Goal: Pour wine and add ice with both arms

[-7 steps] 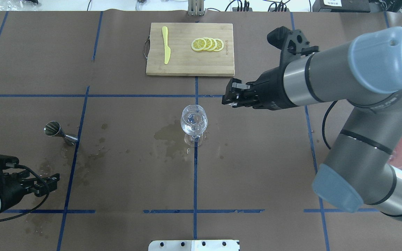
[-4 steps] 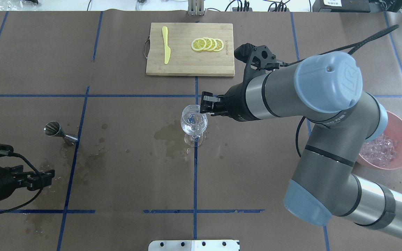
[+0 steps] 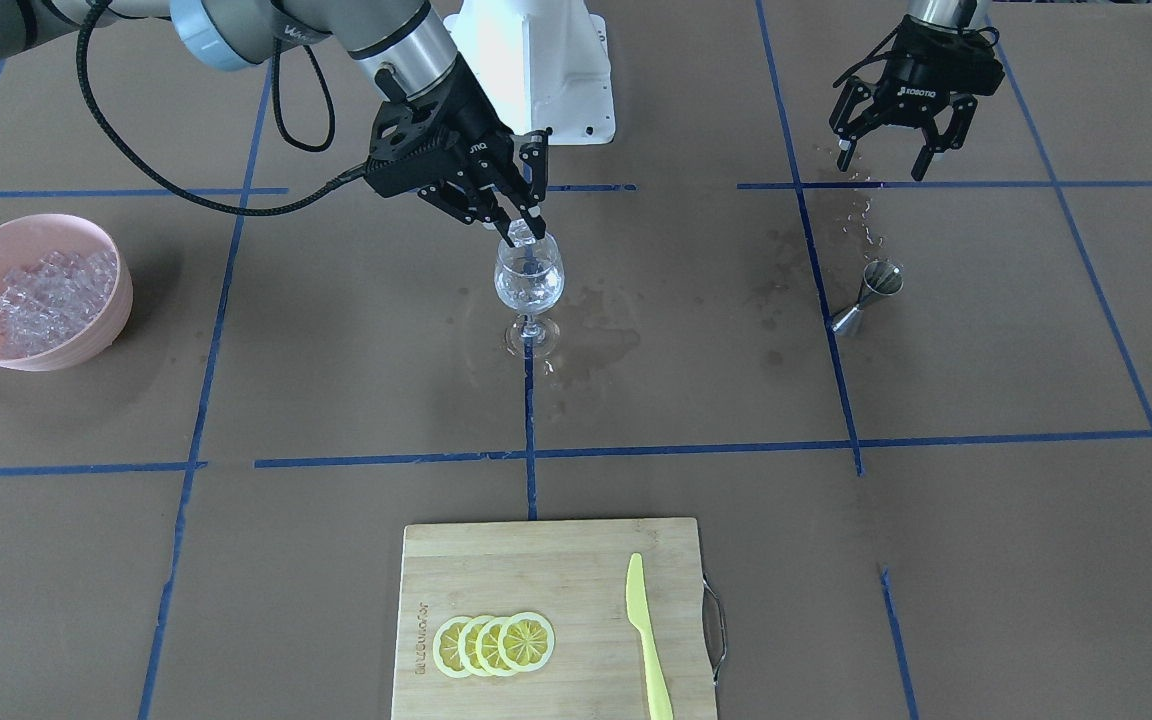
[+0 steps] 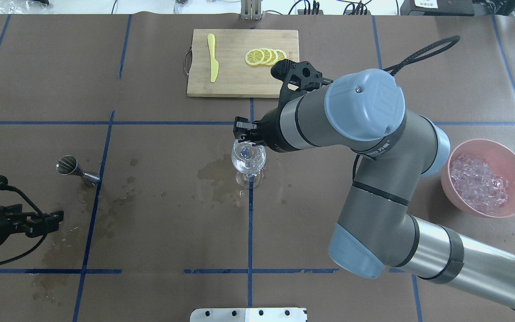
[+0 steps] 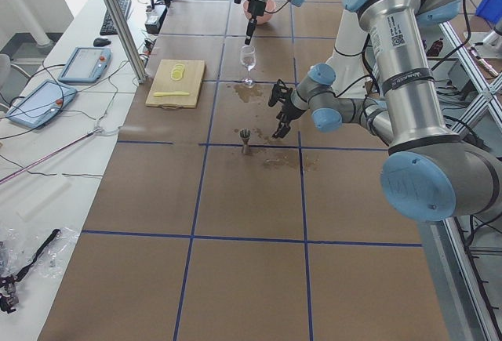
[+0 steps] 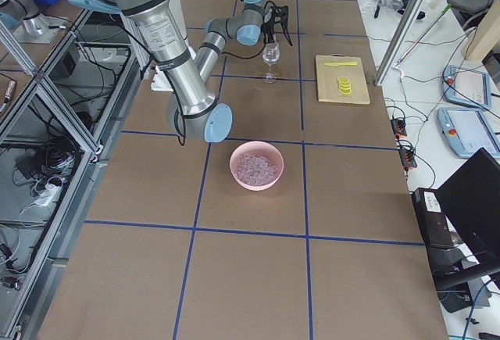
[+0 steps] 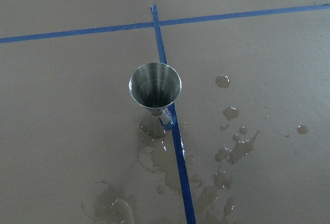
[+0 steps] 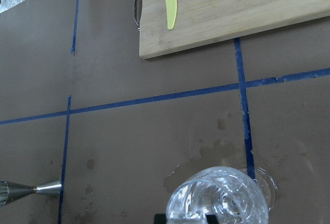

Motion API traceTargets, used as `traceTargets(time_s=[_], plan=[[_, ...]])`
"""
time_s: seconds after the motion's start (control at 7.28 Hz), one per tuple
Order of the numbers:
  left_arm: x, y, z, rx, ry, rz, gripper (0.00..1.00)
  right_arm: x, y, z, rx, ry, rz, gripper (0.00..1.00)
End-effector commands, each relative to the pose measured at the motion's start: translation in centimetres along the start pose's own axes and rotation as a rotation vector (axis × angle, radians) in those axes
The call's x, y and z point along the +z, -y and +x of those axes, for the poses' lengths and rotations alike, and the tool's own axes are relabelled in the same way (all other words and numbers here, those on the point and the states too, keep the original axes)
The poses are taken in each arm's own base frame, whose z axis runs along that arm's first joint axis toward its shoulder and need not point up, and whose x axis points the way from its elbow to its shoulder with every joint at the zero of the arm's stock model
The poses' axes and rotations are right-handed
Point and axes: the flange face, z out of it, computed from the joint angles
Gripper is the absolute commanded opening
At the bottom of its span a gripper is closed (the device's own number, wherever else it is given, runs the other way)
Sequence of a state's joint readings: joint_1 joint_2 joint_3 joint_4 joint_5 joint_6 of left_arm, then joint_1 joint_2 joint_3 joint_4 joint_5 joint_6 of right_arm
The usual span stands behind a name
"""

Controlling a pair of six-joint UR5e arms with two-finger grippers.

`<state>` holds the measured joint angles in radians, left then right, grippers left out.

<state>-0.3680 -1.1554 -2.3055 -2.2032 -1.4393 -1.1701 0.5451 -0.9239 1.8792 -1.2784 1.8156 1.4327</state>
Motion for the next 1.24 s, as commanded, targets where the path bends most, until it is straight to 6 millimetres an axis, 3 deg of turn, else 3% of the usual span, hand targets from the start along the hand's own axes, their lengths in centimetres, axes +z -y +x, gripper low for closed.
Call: traceTargets(time_s=[0.0,0.27,0.55,0.82,1.1], plan=[[-1.2,1.0,0.1,-0.016,0.005,-0.026,1.00,0.5,0.1,-0.3,0.001,-0.003,-0.002,0.00],[-1.7,1.3,0.3,-0.018,-0.010,-0.040,1.00,0.6,0.2,-0.2,0.002,-0.009,0.007,0.99],[-3.9,4.0,-1.2,0.028,-0.016,-0.036,1.00,0.4,0.2,-0.3,0.000,-0.006,0.009,1.00],[-6.2,8.7,-2.4,0.071,-0.014,-0.031,1.00,-0.4,0.2,-0.1,0.001,-0.019,0.008,1.00],[-8.8,13.7,-4.1,0.093,-0.013,-0.048,1.00,-2.7,1.5,1.2,0.016,-0.102,0.013,1.00]])
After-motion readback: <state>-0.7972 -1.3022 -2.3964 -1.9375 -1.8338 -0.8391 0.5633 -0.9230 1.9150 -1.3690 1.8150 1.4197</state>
